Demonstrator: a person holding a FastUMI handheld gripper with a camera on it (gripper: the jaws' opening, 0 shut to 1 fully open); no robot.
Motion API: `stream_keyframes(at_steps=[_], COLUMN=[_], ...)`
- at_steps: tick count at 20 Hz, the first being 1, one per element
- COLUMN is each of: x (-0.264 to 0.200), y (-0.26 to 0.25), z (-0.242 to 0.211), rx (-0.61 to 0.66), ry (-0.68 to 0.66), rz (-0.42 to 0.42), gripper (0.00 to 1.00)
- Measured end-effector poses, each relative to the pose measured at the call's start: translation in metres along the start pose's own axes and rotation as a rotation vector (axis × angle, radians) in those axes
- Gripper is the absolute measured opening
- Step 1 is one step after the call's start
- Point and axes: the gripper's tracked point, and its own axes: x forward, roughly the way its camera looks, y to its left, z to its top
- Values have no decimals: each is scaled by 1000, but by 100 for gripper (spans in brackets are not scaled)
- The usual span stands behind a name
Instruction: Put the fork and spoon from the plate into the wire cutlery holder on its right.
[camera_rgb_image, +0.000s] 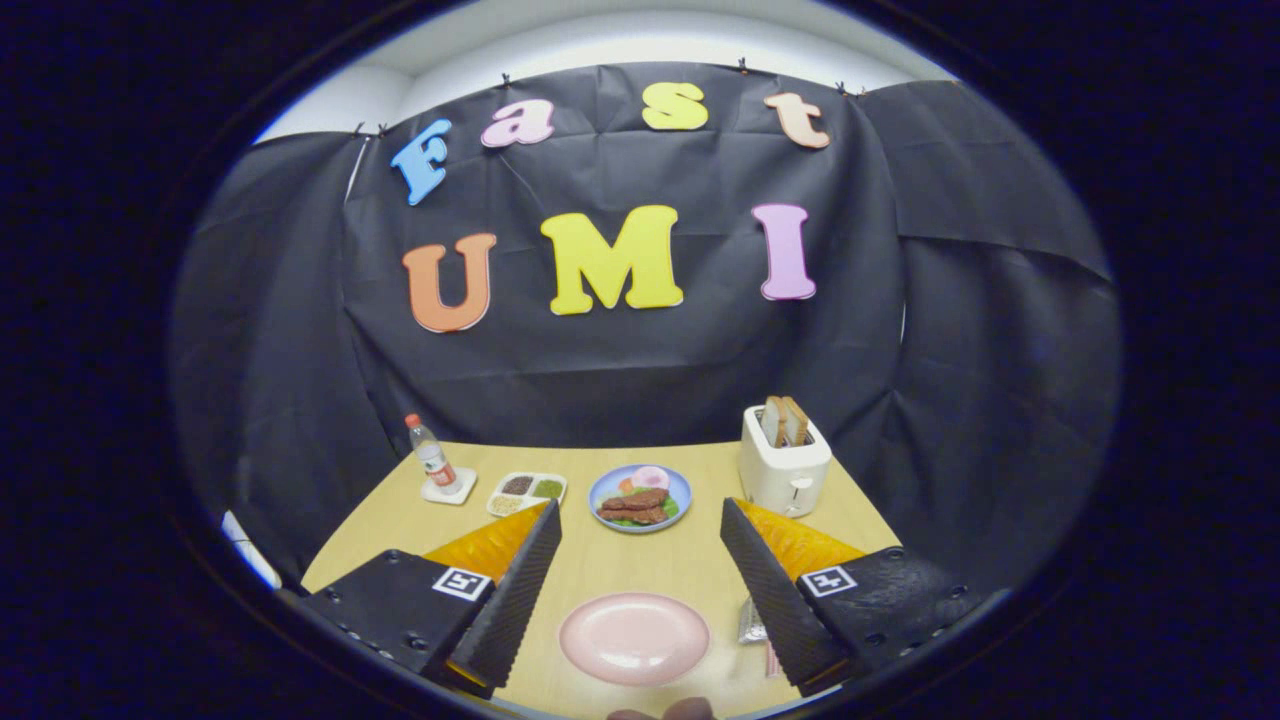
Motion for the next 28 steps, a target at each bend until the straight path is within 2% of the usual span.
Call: stream_keyframes(at_steps=[6, 28], x=[-16, -39], y=[14, 25], z=[-17, -11], rx=[-1, -27], ry=[-56, -147], rz=[-20, -61], gripper=[96, 96])
